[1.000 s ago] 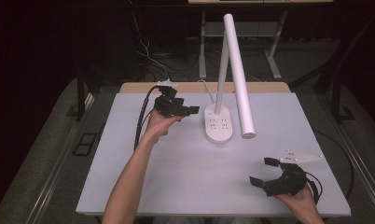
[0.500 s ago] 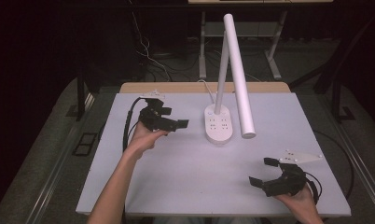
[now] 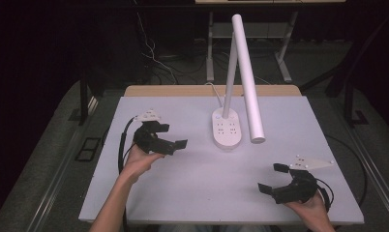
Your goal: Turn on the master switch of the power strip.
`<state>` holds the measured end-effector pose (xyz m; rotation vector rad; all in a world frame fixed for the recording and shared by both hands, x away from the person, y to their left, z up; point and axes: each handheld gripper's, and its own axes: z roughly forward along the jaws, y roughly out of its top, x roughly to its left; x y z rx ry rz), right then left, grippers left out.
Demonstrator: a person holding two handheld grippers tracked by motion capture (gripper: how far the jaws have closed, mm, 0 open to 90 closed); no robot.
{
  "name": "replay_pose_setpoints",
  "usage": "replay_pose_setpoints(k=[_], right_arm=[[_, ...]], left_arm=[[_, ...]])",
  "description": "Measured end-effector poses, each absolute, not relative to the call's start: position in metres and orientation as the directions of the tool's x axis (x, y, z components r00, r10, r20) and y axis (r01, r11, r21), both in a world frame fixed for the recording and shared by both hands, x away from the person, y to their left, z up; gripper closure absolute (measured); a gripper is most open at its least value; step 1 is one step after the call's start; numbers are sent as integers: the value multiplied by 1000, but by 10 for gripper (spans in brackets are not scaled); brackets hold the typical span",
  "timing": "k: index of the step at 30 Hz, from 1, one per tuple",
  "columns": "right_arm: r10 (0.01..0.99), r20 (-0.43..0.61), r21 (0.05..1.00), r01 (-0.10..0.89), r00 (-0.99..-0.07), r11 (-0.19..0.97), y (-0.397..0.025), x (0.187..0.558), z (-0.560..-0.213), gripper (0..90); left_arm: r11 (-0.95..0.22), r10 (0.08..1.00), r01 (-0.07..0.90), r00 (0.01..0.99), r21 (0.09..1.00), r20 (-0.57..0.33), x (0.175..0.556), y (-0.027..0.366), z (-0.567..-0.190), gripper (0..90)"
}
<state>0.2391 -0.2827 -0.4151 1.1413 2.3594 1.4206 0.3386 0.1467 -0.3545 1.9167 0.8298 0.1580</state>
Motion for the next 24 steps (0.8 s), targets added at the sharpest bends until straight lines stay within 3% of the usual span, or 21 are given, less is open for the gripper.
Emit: replay_pose_setpoints(k=[24], right_arm=[[682,235,809,528,-692,257,-282,236,-415,3]], left_arm=[[-215,623,497,733,841,-274,273,179,-400,0]])
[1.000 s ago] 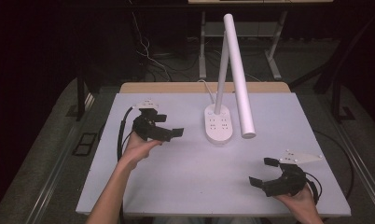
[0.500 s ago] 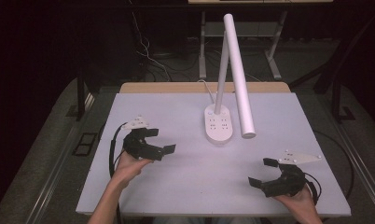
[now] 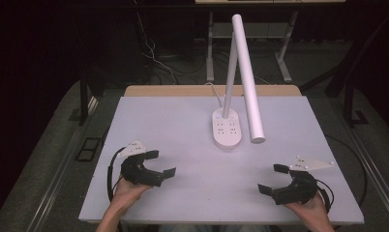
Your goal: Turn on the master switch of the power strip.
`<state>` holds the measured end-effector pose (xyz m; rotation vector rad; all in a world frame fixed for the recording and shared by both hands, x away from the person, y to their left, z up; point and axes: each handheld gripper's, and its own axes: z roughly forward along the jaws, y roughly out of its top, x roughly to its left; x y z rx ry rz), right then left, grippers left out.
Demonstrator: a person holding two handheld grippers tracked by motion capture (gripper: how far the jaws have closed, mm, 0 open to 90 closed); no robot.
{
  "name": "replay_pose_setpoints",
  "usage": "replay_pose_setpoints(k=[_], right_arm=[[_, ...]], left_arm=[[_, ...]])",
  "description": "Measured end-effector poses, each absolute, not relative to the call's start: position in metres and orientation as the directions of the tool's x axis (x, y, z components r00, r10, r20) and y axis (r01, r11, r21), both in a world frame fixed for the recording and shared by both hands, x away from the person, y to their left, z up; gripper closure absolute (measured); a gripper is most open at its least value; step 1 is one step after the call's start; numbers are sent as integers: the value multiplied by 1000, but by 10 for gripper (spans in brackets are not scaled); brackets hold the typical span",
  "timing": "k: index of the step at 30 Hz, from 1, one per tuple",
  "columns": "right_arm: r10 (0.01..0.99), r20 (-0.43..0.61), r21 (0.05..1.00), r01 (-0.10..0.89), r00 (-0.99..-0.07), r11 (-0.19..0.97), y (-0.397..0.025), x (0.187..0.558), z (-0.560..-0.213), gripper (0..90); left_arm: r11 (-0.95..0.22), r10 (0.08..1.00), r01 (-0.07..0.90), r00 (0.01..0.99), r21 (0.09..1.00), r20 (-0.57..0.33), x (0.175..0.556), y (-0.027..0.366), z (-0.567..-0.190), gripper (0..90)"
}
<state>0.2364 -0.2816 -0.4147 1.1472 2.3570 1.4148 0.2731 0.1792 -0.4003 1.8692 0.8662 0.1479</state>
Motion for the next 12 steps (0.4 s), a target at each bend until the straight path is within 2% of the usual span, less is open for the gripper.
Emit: replay_pose_setpoints(k=[12], right_arm=[[680,238,805,532,-694,262,-280,235,-415,3]], left_arm=[[-192,639,496,718,847,-276,253,187,-420,7]])
